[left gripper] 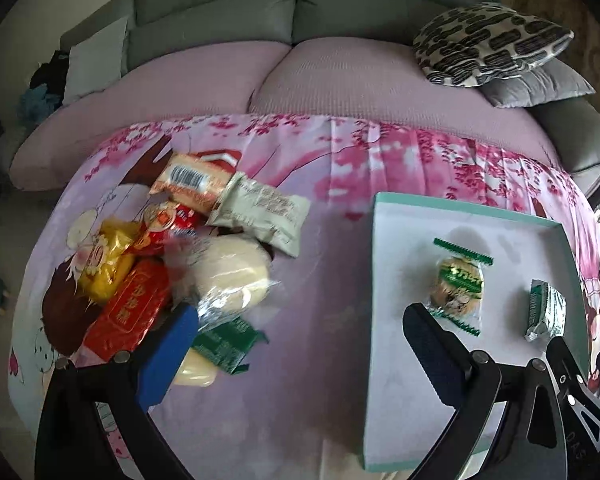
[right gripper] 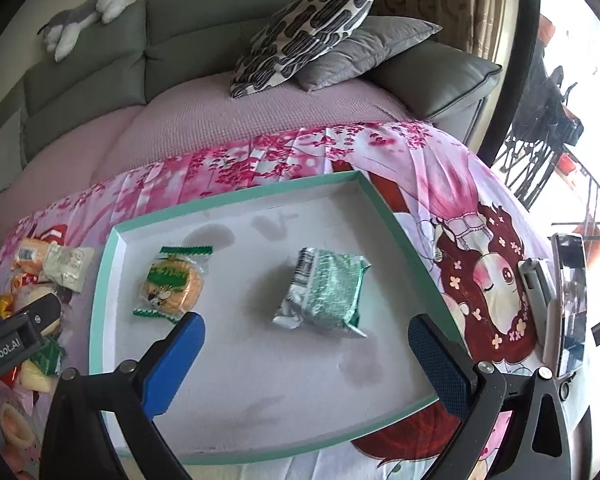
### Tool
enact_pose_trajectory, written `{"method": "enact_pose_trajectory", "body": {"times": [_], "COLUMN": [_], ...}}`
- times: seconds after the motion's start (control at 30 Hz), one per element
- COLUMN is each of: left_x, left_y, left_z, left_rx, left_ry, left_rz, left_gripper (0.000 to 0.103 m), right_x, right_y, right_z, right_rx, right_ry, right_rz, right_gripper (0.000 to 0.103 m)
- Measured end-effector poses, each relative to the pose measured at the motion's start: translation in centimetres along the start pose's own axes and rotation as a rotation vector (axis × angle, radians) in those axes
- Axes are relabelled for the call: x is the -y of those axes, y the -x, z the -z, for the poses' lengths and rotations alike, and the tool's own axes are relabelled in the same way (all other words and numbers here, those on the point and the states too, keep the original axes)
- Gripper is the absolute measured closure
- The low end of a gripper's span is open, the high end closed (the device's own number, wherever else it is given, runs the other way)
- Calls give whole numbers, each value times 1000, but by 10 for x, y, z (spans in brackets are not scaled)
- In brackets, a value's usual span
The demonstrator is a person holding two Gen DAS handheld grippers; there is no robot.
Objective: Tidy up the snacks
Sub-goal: 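Withdraw both tools from the tray back toward the snack pile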
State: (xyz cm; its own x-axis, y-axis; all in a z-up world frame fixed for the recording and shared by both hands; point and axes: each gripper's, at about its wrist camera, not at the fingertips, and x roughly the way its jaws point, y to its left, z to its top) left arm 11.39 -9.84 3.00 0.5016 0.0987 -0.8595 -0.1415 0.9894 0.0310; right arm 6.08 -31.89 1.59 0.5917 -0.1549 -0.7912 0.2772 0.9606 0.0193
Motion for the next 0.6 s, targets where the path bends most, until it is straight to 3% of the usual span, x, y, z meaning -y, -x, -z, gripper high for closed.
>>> {"method": "enact_pose_trajectory", "body": {"times": [0.3, 0.5, 0.6], "left_x": [-36, -46, -55], "left_y": [2, -6, -7], "left_z": [-4, -7, -7], "left_rx": [-14, -22, 8], "left_ry": [59, 63, 69], "left_rz": [-26, 14, 37], "left_gripper": [1, 1, 1], "right_x": [-18, -23, -27], "right_y": [3, -9, -11], "right_z": [-1, 4, 5], "right_rx": [-17, -72, -80], "right_ry": [21, 14, -13], "right_rz": [8, 52, 34], "right_gripper": [0, 0, 0]}}
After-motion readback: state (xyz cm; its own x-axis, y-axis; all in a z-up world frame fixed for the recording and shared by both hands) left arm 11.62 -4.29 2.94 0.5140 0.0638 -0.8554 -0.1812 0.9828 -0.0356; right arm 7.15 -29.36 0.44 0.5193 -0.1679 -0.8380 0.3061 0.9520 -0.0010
